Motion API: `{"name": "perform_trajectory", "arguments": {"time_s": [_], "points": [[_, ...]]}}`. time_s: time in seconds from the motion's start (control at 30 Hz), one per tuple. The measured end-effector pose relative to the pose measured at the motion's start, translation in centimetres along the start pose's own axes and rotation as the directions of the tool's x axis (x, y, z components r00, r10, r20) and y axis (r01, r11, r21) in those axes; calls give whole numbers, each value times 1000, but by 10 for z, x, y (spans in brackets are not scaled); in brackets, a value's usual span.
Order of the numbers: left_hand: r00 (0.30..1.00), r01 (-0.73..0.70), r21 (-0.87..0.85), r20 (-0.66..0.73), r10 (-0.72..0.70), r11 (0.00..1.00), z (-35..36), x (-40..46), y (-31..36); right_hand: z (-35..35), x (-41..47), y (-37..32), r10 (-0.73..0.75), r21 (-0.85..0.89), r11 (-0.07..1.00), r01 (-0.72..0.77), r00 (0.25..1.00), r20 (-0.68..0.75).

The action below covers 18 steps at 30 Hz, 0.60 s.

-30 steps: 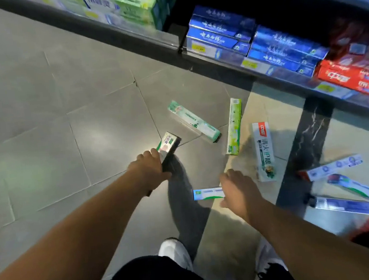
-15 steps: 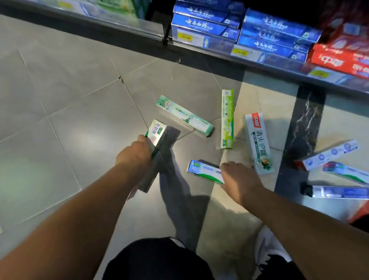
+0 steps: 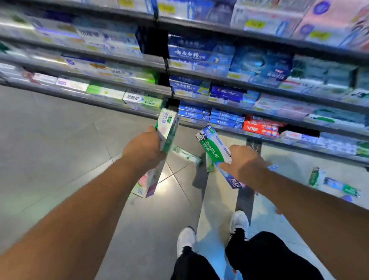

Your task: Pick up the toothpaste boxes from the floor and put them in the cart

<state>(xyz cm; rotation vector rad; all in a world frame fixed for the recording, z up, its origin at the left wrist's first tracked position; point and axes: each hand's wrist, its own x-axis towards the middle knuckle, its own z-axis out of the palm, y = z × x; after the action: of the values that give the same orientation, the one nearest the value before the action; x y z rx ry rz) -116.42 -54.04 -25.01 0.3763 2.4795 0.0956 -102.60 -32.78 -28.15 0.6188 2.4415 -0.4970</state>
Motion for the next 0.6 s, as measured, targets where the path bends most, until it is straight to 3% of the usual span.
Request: {"name": "perform_trajectory", "arguments": {"time_s": [0.27,0.6], "points": [[983,-154,51,-91,158,987,-136,-94,49,-130,-115,-19,83,137,988,-67,990,-115],[876,-463,240,-20,482,853,-182,-152,177,-181,-230,52,360,389,887,-247,899,-250]]}}
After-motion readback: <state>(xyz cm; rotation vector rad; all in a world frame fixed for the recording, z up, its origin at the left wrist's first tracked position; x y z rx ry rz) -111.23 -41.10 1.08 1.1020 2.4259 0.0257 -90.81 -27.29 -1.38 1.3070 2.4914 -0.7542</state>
